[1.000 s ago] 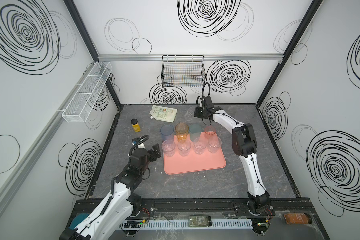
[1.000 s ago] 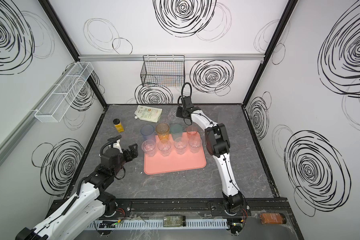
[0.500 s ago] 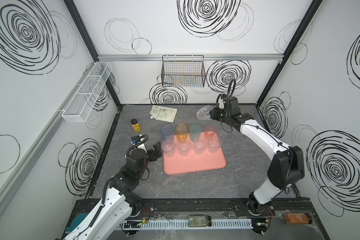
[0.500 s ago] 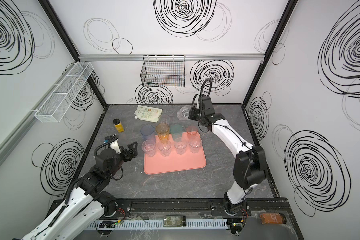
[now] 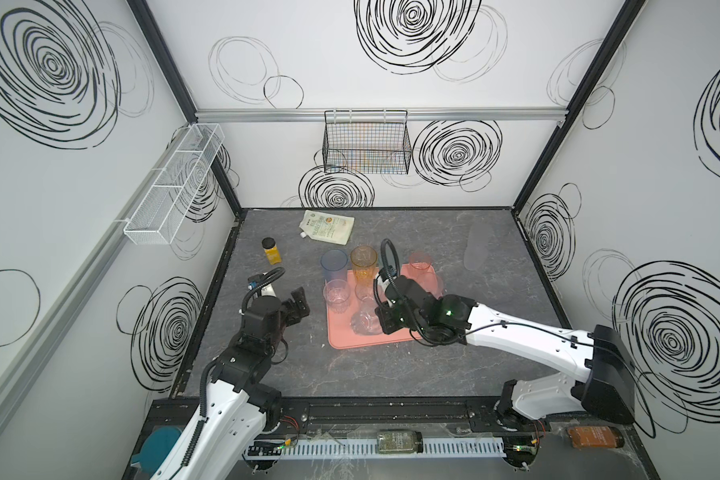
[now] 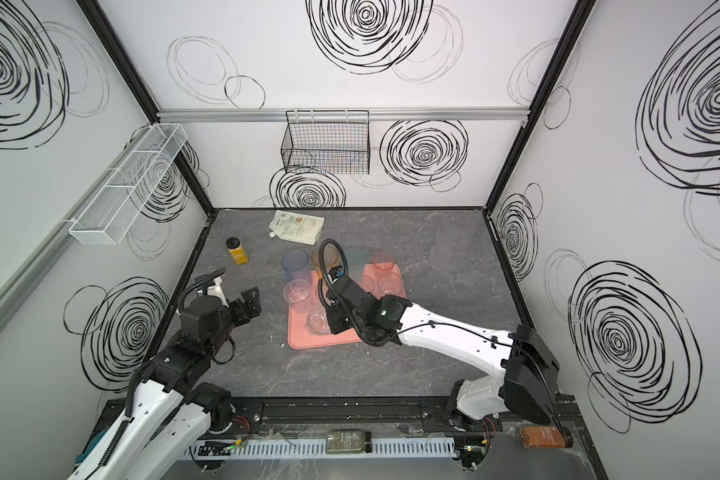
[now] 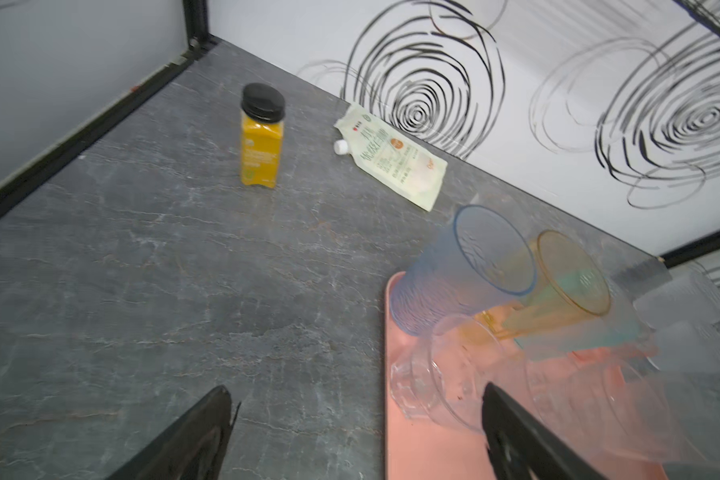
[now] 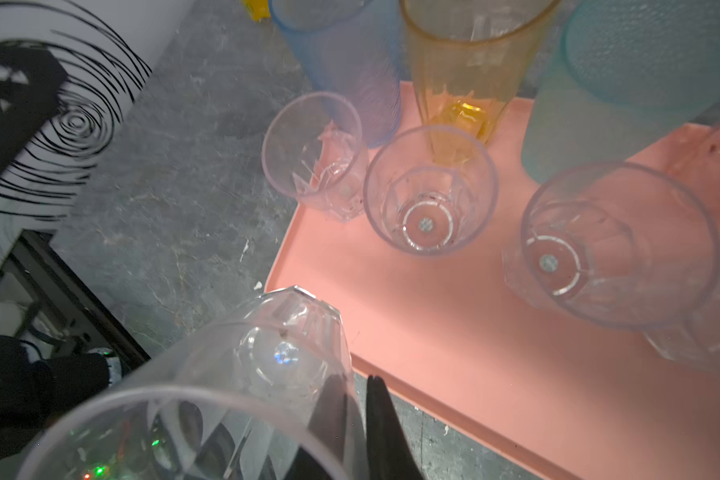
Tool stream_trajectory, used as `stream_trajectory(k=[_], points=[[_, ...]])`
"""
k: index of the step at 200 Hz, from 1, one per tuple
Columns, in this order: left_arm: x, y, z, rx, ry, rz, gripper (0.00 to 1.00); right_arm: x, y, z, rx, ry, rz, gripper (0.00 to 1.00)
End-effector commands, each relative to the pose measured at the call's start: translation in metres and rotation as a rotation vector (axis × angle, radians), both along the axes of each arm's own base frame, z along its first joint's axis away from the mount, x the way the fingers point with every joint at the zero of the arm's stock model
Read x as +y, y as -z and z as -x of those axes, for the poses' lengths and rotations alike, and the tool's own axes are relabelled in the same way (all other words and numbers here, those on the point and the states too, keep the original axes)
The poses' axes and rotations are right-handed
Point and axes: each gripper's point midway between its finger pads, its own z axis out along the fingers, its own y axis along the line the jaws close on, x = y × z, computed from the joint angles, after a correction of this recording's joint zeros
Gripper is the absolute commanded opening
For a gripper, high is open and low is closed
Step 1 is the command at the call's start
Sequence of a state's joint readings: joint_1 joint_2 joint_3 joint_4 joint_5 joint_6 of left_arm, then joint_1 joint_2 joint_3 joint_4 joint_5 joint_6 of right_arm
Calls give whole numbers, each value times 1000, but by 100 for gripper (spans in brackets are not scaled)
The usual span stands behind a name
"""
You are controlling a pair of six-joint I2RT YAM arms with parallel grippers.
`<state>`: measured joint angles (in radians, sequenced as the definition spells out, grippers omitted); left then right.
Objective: Place the glasses into the tray
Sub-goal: 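Carry the clear glass over the tray toward its near edge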
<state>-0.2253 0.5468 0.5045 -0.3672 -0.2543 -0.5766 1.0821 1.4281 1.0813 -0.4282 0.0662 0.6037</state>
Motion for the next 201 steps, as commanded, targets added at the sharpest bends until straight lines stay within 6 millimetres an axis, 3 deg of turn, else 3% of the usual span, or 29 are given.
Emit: stream_trajectory(k=[1,25,120,169,201], points=[[15,-7,2,-17,-62,-13,96,11,1,-4,-46,60,57,8],[28,-9,5,-31,-123,-46,96,28,23,-3,-4,34,97,8],[21,-10,3,-64,-81,-42,97,68,74,-14,36,-25,260,9],[19,-10,3,-67,-73,-45,97,76,87,-12,62,-39,330,15],[18,-10,3,-69,-68,-44,97,80,83,-10,68,-48,320,28]])
